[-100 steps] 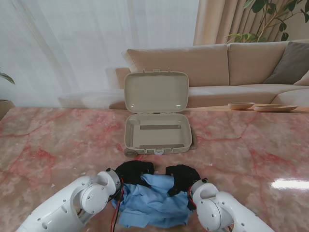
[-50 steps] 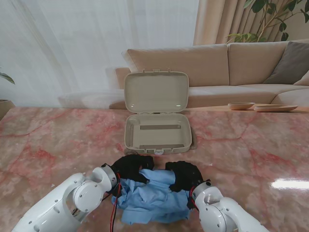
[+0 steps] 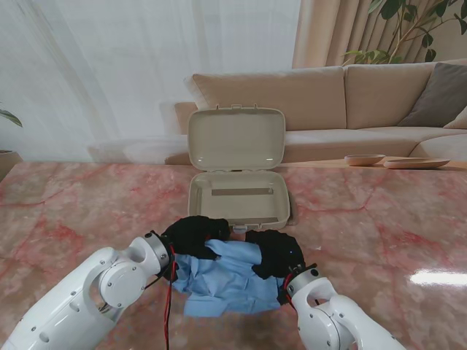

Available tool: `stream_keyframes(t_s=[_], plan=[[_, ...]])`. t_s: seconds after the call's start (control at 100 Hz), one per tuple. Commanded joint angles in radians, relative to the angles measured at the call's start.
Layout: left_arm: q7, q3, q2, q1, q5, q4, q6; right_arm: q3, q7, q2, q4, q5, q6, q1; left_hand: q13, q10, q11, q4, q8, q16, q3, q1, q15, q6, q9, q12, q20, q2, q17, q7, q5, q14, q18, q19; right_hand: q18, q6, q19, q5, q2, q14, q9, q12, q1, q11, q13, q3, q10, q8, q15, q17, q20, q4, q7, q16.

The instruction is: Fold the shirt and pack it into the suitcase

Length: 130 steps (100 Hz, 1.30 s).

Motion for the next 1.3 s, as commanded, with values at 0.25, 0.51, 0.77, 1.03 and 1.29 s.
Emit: stream_keyframes(t_s=[0.25, 0.51, 0.77, 1.03, 1.29], plan=[[-0.012, -0.041, 0.003, -0.049, -0.04, -0.011, -0.032, -0.015, -0.031, -0.015, -0.026, -0.003, 0.026, 0.049, 0.08, -0.005, 0.056, 0.111, 0.013, 0.022, 0.198, 0.057, 0.047, -0.026, 0.054, 0.049, 0.008, -0.04, 0.052, 0.034, 0.034, -0.062, -0.039, 0.072, 0.024, -0.068, 0.032, 0.038, -0.034, -0.09, 0.045, 0.027, 0.129, 0.052, 0.071, 0.144, 0.016, 0.003, 0.072, 0.001, -0.041, 0.063, 0.051, 0.035], [-0.053, -0.07, 0.005, -0.094, -0.068, -0.028, -0.022, -0.018, -0.041, -0.022, -0.042, -0.007, 0.052, 0.098, 0.103, 0.01, 0.048, 0.105, 0.007, 0.027, 0.234, 0.054, 0.033, -0.03, 0.075, 0.06, 0.037, -0.069, 0.078, 0.063, 0.084, -0.056, -0.018, 0.051, 0.024, -0.068, 0.035, 0.038, -0.032, -0.091, 0.045, 0.028, 0.132, 0.051, 0.071, 0.146, 0.017, 0.003, 0.072, -0.001, -0.048, 0.063, 0.051, 0.036], [-0.071, -0.089, 0.002, -0.127, -0.075, -0.066, 0.031, -0.023, -0.026, -0.025, -0.048, -0.005, 0.077, 0.157, 0.102, 0.036, 0.051, 0.101, -0.049, 0.041, 0.252, 0.069, 0.045, -0.092, 0.079, 0.093, 0.073, -0.077, 0.072, 0.09, 0.176, -0.034, 0.004, 0.053, -0.28, -0.083, 0.717, 0.045, -0.02, -0.088, 0.029, 0.042, 0.139, 0.052, 0.07, 0.146, 0.02, 0.018, 0.067, 0.23, 0.846, 0.06, 0.06, 0.035], [-0.083, -0.085, -0.005, -0.203, -0.128, -0.042, 0.077, -0.013, 0.023, -0.028, -0.096, 0.019, 0.114, 0.204, 0.098, 0.041, 0.053, 0.096, -0.039, 0.045, 0.256, 0.075, 0.057, -0.113, 0.077, 0.114, 0.09, -0.076, 0.07, 0.114, 0.179, -0.027, 0.01, 0.058, -0.275, -0.106, 0.715, 0.06, -0.02, -0.081, 0.019, 0.049, 0.15, 0.058, 0.071, 0.149, 0.024, 0.036, 0.063, 0.23, 0.854, 0.061, 0.066, 0.031], [-0.124, -0.069, -0.011, -0.276, -0.24, 0.022, 0.106, -0.034, 0.073, -0.032, -0.077, 0.076, 0.137, 0.278, 0.097, 0.037, 0.049, 0.098, -0.036, 0.042, 0.255, 0.072, 0.06, -0.117, 0.074, 0.12, 0.094, -0.071, 0.07, 0.115, 0.169, -0.031, 0.008, 0.057, -0.272, -0.107, 0.713, 0.058, -0.02, -0.08, 0.017, 0.05, 0.146, 0.061, 0.071, 0.152, 0.021, 0.044, 0.065, 0.23, 0.857, 0.063, 0.062, 0.029]])
